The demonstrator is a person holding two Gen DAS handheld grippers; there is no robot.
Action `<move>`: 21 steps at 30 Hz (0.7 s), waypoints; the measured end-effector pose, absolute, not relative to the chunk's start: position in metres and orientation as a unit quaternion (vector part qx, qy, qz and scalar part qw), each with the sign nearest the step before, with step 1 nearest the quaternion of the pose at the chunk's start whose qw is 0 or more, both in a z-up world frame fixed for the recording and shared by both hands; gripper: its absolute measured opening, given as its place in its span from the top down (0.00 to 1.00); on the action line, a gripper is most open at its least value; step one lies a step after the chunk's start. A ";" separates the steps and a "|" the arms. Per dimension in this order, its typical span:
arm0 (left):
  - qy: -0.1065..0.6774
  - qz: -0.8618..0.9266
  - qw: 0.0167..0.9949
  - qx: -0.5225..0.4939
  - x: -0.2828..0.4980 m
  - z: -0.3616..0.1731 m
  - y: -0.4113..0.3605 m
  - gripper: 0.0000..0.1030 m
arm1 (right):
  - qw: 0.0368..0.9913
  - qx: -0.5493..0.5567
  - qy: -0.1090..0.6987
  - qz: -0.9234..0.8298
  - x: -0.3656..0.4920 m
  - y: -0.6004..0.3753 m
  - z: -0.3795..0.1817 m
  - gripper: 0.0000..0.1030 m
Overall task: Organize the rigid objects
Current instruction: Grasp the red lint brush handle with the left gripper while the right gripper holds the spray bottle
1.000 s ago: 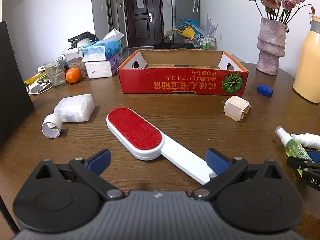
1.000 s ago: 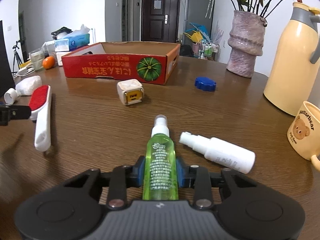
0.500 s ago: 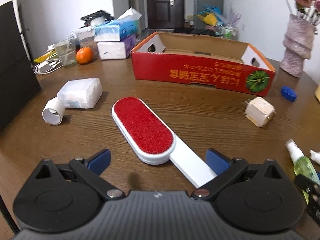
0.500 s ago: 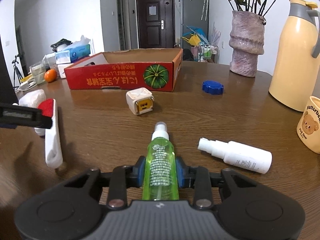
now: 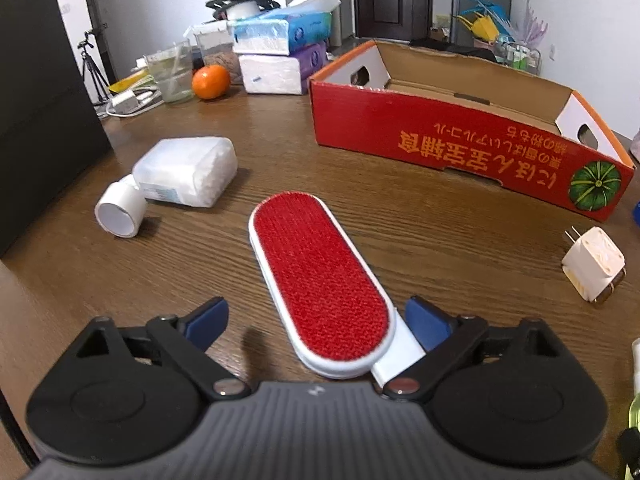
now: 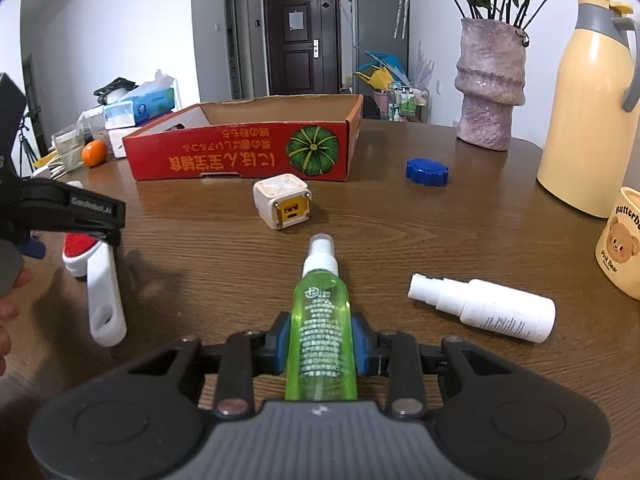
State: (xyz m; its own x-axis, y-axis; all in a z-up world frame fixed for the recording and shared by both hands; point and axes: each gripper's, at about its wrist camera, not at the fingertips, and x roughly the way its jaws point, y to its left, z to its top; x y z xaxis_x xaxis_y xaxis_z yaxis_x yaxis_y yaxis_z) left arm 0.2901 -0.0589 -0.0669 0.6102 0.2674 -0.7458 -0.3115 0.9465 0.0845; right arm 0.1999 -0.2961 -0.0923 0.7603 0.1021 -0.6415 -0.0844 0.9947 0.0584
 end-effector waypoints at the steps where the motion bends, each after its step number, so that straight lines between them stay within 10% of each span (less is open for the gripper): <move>1: 0.412 0.156 0.897 -0.028 0.290 -0.068 -0.059 0.14 | 0.938 0.014 0.343 0.048 0.201 -0.296 -0.092 0.71; 6: 0.415 0.135 0.899 -0.033 0.290 -0.072 -0.057 0.43 | 0.938 0.019 0.343 0.043 0.204 -0.295 -0.093 0.71; 21: 0.408 0.084 0.909 -0.025 0.284 -0.072 -0.046 0.45 | 0.939 0.020 0.344 0.019 0.214 -0.284 -0.094 0.71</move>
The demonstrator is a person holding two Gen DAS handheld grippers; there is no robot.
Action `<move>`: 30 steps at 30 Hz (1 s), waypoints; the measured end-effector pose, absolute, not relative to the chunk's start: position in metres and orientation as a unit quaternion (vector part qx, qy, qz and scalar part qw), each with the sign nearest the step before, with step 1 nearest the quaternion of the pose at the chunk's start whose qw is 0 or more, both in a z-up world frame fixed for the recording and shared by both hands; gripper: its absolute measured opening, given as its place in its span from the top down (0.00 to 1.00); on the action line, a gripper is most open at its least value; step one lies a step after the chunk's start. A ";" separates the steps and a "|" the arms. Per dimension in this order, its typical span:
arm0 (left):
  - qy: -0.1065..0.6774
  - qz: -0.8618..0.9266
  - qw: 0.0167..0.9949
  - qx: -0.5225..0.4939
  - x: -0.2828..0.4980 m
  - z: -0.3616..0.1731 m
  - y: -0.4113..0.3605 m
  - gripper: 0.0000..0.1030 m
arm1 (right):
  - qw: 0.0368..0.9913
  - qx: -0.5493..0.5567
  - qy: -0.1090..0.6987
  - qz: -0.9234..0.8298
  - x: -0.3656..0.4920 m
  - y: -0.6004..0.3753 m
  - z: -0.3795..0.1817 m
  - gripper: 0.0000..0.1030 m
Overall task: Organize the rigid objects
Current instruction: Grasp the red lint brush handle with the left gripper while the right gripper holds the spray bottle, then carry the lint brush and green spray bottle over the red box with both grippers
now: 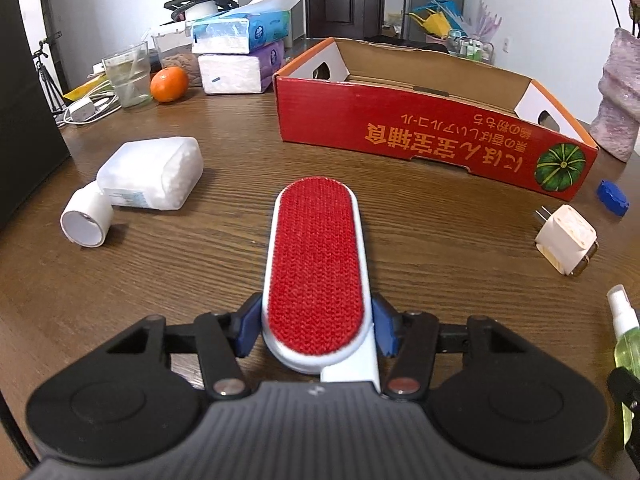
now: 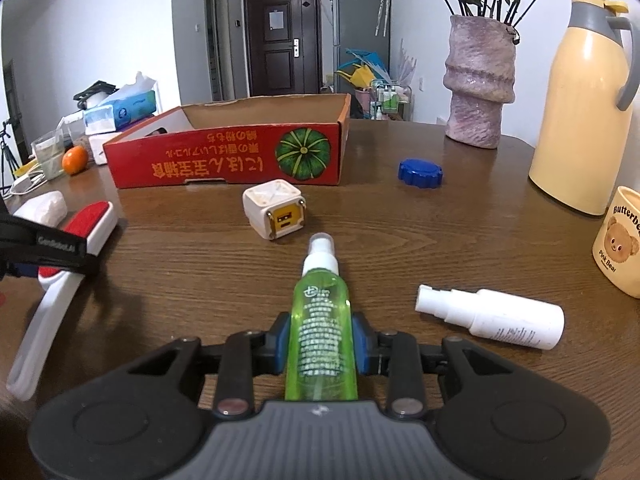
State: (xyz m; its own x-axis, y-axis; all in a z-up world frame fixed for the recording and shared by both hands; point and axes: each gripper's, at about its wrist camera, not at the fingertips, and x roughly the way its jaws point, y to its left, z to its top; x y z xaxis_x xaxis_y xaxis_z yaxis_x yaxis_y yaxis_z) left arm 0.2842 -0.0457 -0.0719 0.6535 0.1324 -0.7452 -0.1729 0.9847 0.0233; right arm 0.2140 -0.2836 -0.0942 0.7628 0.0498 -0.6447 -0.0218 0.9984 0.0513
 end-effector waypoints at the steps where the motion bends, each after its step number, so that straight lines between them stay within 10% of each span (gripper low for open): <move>1: 0.407 0.082 0.909 -0.026 0.284 -0.071 -0.044 0.45 | 0.939 0.024 0.344 0.019 0.214 -0.284 -0.094 0.71; 30: 0.355 0.027 0.934 -0.033 0.293 -0.008 -0.038 0.45 | 0.964 0.034 0.262 0.039 0.242 -0.245 -0.027 0.71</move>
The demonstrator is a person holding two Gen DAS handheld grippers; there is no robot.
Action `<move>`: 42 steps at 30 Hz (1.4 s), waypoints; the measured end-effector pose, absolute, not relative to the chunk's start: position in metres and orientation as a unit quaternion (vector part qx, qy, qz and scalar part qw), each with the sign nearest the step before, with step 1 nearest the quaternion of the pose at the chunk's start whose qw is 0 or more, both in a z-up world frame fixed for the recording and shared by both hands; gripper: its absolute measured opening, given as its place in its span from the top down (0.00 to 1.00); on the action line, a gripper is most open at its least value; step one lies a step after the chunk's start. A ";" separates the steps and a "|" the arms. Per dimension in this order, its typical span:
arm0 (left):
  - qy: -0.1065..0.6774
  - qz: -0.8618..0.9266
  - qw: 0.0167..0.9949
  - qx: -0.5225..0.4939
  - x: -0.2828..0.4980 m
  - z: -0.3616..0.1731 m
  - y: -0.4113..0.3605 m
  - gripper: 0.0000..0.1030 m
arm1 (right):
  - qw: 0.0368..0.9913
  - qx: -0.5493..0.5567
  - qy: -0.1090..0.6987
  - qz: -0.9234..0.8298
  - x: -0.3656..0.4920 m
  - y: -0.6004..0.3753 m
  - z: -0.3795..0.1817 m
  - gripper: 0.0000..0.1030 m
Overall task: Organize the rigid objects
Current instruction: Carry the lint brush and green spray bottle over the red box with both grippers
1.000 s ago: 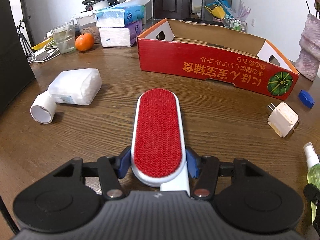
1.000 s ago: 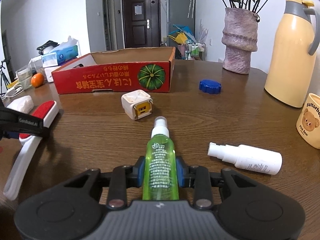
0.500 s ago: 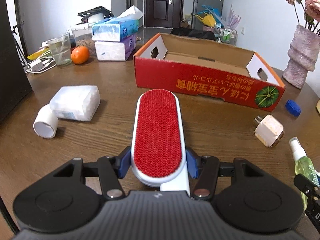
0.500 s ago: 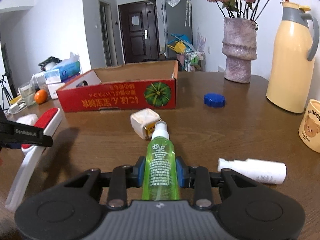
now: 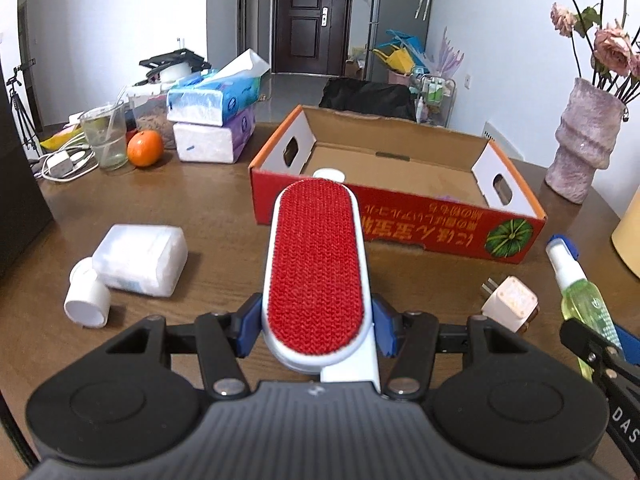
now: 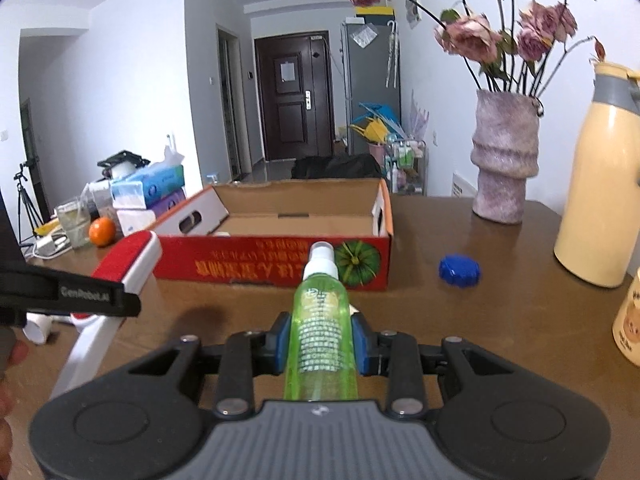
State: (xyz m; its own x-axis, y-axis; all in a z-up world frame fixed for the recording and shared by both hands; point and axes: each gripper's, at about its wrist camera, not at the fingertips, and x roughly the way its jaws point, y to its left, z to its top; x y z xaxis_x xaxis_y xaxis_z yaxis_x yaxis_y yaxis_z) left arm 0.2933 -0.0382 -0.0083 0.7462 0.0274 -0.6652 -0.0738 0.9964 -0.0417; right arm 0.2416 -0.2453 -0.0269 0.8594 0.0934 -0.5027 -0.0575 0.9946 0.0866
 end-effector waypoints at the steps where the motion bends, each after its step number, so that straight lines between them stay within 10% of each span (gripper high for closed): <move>1: 0.354 0.026 0.935 -0.032 0.295 -0.006 -0.038 0.45 | 0.964 0.034 0.259 0.040 0.244 -0.244 -0.024 0.71; 42: 0.309 0.000 0.949 -0.065 0.430 0.026 -0.045 0.45 | 0.969 0.072 0.232 0.051 0.404 -0.222 -0.011 0.71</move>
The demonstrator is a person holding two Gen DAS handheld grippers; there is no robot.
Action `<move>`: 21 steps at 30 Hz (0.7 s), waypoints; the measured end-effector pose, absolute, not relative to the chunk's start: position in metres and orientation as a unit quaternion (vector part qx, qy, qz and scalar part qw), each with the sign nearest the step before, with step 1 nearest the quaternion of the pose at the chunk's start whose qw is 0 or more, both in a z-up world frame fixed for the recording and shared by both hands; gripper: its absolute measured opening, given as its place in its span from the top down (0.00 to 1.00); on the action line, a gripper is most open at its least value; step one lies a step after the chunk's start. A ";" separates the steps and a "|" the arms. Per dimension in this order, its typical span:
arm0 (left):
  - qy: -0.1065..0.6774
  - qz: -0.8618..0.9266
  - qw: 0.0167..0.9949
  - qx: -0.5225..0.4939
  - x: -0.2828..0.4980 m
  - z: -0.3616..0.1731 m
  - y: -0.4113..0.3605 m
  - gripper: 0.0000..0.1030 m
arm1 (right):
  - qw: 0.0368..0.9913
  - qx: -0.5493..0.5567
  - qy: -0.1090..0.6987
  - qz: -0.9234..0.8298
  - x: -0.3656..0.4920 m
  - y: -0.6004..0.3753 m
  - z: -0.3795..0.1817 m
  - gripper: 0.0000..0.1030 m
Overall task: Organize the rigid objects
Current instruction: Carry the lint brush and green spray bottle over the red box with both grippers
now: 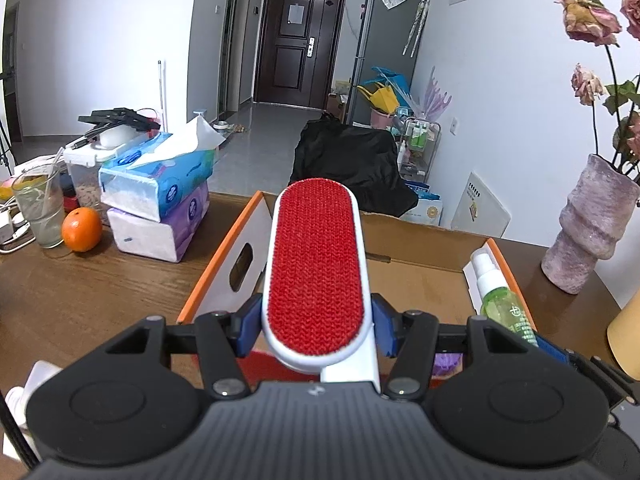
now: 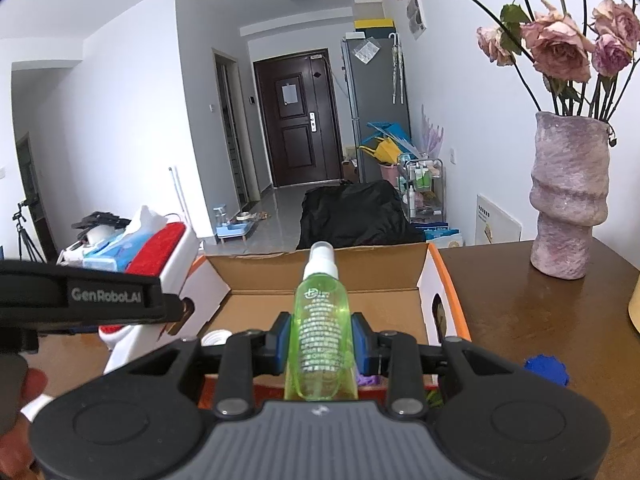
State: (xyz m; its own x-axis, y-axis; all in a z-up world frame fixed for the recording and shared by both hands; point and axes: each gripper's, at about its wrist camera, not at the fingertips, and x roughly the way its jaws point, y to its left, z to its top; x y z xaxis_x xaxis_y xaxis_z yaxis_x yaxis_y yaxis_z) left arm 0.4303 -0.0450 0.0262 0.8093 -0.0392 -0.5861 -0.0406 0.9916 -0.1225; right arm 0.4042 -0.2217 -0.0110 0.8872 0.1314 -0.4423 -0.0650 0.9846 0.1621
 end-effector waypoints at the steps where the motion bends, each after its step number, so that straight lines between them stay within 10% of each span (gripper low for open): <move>1: 0.308 0.001 0.949 -0.064 0.434 0.026 -0.045 0.45 | 0.969 0.072 0.232 0.050 0.408 -0.222 -0.011 0.71; 21: 0.313 0.007 0.949 -0.044 0.508 0.011 -0.056 0.45 | 0.964 0.072 0.252 0.033 0.480 -0.225 -0.023 0.71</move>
State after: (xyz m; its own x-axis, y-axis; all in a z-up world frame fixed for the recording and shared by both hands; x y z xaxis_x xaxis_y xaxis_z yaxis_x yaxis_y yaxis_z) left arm 0.5079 -0.0562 0.0109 0.8036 -0.0148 -0.5950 -0.0405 0.9960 -0.0796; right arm 0.4799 -0.2249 -0.0226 0.8704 0.0991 -0.4822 -0.0265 0.9875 0.1551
